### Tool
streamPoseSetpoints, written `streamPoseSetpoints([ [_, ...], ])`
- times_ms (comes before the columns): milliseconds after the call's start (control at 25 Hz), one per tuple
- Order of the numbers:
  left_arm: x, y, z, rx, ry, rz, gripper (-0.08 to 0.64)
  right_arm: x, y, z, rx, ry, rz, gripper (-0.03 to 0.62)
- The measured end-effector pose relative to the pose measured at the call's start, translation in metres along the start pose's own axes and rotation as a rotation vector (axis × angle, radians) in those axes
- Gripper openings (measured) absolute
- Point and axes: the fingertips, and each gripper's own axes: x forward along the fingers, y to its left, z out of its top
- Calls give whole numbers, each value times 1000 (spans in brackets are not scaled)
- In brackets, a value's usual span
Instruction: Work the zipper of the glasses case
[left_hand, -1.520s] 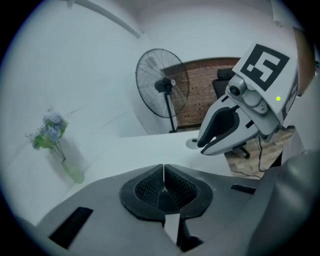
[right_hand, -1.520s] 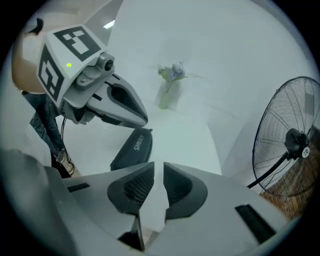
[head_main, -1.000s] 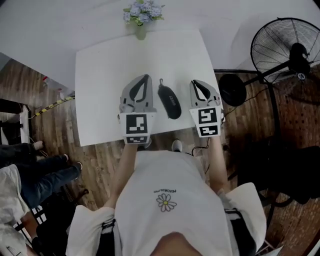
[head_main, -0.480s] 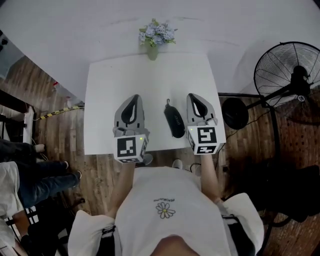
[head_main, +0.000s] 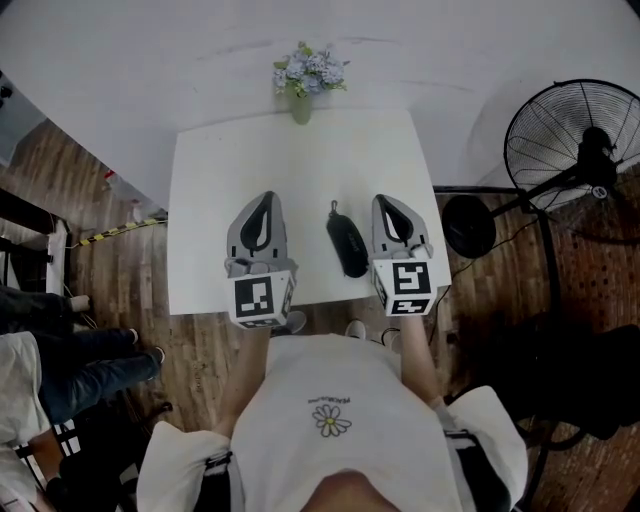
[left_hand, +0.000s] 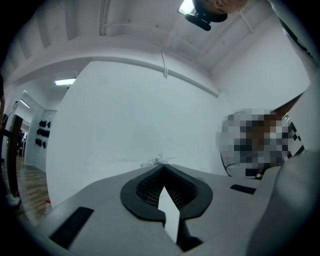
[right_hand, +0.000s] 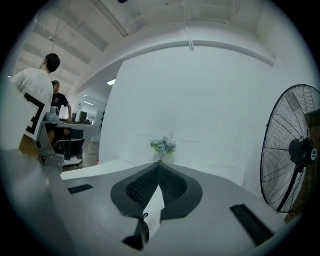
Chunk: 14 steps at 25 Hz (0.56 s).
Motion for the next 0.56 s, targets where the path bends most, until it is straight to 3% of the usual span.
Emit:
streamPoseSetpoints([
  [560,5,3,3,-27,-3,3,14,-2,-5,-2,7,-14,-17,8],
])
